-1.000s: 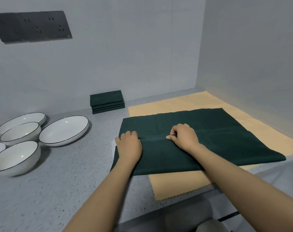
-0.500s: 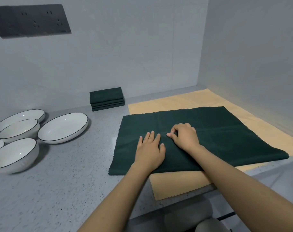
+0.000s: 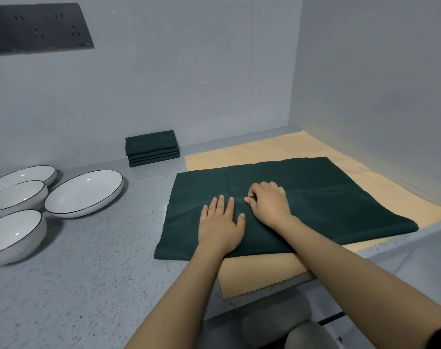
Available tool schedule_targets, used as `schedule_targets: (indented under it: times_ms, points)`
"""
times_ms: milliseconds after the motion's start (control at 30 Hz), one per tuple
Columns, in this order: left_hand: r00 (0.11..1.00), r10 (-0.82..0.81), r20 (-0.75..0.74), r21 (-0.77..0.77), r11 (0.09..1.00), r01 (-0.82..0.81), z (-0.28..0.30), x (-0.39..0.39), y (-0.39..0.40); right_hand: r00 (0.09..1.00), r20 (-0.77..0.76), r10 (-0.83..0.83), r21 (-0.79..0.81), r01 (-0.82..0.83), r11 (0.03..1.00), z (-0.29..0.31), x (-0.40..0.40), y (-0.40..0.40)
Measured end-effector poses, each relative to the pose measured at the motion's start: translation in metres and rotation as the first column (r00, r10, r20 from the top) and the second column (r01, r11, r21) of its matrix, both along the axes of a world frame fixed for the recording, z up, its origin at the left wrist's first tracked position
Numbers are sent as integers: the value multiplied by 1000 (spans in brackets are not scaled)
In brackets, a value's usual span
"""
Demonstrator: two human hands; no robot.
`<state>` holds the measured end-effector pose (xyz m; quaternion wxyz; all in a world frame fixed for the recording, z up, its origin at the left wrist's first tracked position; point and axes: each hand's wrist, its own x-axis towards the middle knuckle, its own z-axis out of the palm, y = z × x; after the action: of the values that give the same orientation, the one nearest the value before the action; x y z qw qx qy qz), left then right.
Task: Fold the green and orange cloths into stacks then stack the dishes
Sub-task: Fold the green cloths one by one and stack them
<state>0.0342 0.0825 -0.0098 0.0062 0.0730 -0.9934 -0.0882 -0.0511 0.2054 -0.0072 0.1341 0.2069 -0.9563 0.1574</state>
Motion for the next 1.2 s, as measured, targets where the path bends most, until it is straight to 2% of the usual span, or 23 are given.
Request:
schedule_targets:
  times_ms: [133, 234, 434, 667, 901, 1068, 1201]
  points:
    - [1000, 7, 5, -29, 1000, -7, 0, -1, -3, 998, -45, 48, 30, -47, 998, 2, 0, 26]
    - [1000, 7, 19, -41, 999, -6, 0, 0, 1, 999, -8, 50, 48, -49, 998, 3, -6, 61]
    - [1000, 8, 24, -55, 998, -7, 0, 0, 4, 993, 59, -105, -11, 106, 994, 5, -26, 106]
    - [998, 35, 53, -32, 999, -33, 7, -4, 15, 987, 68, -142, 50, 139, 989, 6, -33, 102]
    - [992, -123, -38, 102, 987, 126, 17, -16, 65, 986, 16, -168, 57, 167, 984, 1, -32, 100]
    - [994, -96, 44, -45, 994, 98, 0, -18, 74, 990, 25, -140, 51, 139, 989, 3, -30, 100]
    - [995, -90, 36, -50, 995, 92, -2, -18, 74, 998, 36, -44, 33, 43, 999, 2, -29, 112]
